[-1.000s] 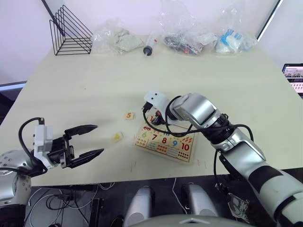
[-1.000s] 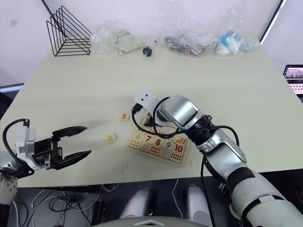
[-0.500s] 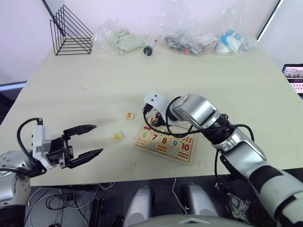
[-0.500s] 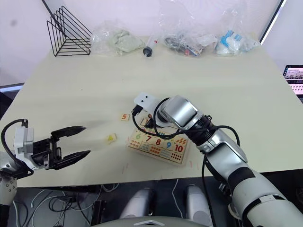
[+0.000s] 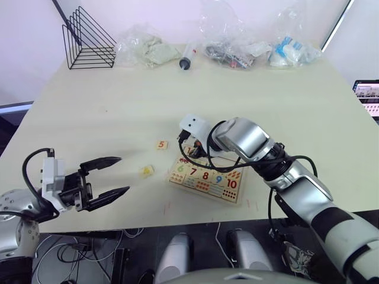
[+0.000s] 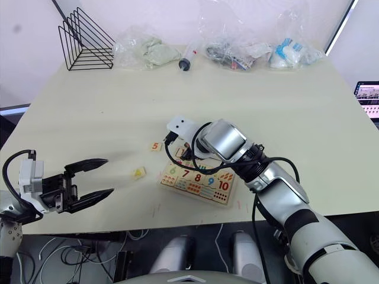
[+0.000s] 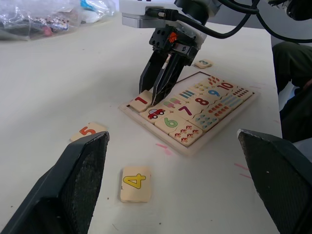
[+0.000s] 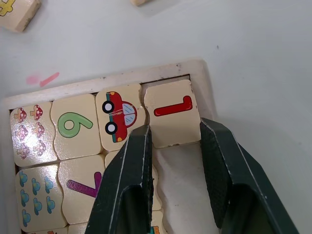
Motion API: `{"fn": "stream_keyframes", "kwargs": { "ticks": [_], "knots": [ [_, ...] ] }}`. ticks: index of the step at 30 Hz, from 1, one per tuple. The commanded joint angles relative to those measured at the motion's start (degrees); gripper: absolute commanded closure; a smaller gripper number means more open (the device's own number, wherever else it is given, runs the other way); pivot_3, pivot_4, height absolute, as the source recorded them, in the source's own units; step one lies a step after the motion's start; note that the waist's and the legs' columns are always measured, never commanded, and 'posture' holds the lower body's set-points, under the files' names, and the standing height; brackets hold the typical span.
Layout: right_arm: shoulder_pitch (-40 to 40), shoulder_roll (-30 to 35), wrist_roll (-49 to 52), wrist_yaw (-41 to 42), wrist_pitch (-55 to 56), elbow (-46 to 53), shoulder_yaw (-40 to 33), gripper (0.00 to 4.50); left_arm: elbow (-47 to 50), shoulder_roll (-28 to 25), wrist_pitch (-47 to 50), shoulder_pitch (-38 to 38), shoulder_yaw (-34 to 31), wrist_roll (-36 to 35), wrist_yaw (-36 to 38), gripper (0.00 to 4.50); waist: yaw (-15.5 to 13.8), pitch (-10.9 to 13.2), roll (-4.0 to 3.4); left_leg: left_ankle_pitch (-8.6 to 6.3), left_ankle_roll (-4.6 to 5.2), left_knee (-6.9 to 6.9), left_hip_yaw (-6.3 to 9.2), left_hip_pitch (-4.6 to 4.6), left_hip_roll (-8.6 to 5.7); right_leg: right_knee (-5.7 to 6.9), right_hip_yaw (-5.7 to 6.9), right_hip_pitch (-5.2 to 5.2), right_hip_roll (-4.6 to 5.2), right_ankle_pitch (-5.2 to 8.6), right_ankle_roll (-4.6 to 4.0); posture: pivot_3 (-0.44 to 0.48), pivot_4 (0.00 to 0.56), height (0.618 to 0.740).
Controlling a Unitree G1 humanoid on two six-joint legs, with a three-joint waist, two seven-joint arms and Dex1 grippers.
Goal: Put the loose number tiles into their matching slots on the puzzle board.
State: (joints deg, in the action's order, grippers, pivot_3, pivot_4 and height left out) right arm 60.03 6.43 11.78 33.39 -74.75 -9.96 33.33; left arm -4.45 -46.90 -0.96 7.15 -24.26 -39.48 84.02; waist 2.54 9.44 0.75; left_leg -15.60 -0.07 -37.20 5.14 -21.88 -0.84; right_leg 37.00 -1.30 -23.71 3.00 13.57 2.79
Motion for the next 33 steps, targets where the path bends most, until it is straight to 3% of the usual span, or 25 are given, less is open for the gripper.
{"fn": "stream_keyframes", "kwargs": {
  "ticks": [1,10,12,13,14,15,16,19,33],
  "knots": [
    [1.08,-0.34,0.04,0.77,0.73,1.52,0.45,3.67,1.23,0.1,-0.46,0.21,-1.57,-0.12,0.33,0.0,0.0,0.0,0.0,0.0,0.0,0.0,0.0,0.0,0.0,-0.01,0.0,0.0,0.0,0.0,0.0,0.0,0.15,0.74],
    [0.64,-0.17,-0.22,1.31,0.91,1.44,1.01,3.67,1.22,0.26,-0.58,0.38,-1.55,-0.06,0.39,0.0,0.0,0.0,0.01,0.0,0.0,0.01,0.0,0.01,0.0,-0.02,0.0,0.0,0.0,0.0,0.0,0.0,0.15,0.74],
    [0.58,-0.08,-0.3,1.48,0.95,1.52,1.15,2.65,1.22,0.29,-0.65,0.46,-1.66,-0.05,0.42,0.0,0.0,0.0,0.01,0.0,0.0,0.01,0.0,0.01,0.0,-0.02,0.0,0.0,0.01,0.0,0.0,0.0,0.15,0.74],
    [0.56,-0.02,-0.35,1.57,1.07,1.47,1.23,2.5,1.13,0.28,-0.69,0.45,-1.67,0.0,0.45,0.0,0.0,0.0,0.0,0.0,0.0,0.01,0.0,0.01,0.0,-0.02,0.0,0.0,0.01,0.0,0.0,0.0,0.15,0.74],
    [0.53,0.04,-0.39,1.6,1.18,1.45,1.28,1.99,1.08,0.27,-0.72,0.46,-1.68,0.04,0.49,0.0,0.0,0.0,0.0,0.0,0.0,0.01,0.0,0.0,0.0,-0.02,0.0,0.0,0.01,0.0,0.0,0.0,0.15,0.74],
    [0.48,0.05,-0.41,1.62,1.26,1.42,1.27,1.93,1.03,0.26,-0.74,0.45,-1.66,0.07,0.52,0.0,0.0,-0.01,0.01,0.0,0.0,0.01,0.0,0.01,0.0,-0.02,0.0,0.0,0.01,0.0,0.0,0.0,0.15,0.74],
    [0.43,0.04,-0.43,1.62,1.3,1.44,1.26,1.23,0.97,0.25,-0.77,0.43,-1.65,0.1,0.56,0.0,0.0,-0.01,0.01,0.0,0.0,0.02,0.01,0.02,0.0,-0.02,0.0,0.0,0.01,0.0,0.0,0.0,0.15,0.74],
    [0.25,0.06,-0.4,1.69,1.64,1.57,1.11,0.27,0.6,0.21,-0.88,0.21,-1.61,0.19,0.68,0.0,-0.03,-0.01,0.02,0.0,0.0,0.02,0.01,0.01,0.0,-0.02,0.01,0.0,0.01,-0.01,0.0,0.0,0.15,0.74],
    [-4.17,5.85,0.54,4.5,7.81,8.78,-1.45,0.27,0.49,0.52,-0.89,-0.22,-1.25,0.26,0.9,0.0,-0.05,-0.05,0.08,0.0,0.0,0.04,0.02,0.0,0.0,-0.07,0.03,0.01,0.02,-0.01,0.0,0.0,0.15,0.74]
  ]
}}
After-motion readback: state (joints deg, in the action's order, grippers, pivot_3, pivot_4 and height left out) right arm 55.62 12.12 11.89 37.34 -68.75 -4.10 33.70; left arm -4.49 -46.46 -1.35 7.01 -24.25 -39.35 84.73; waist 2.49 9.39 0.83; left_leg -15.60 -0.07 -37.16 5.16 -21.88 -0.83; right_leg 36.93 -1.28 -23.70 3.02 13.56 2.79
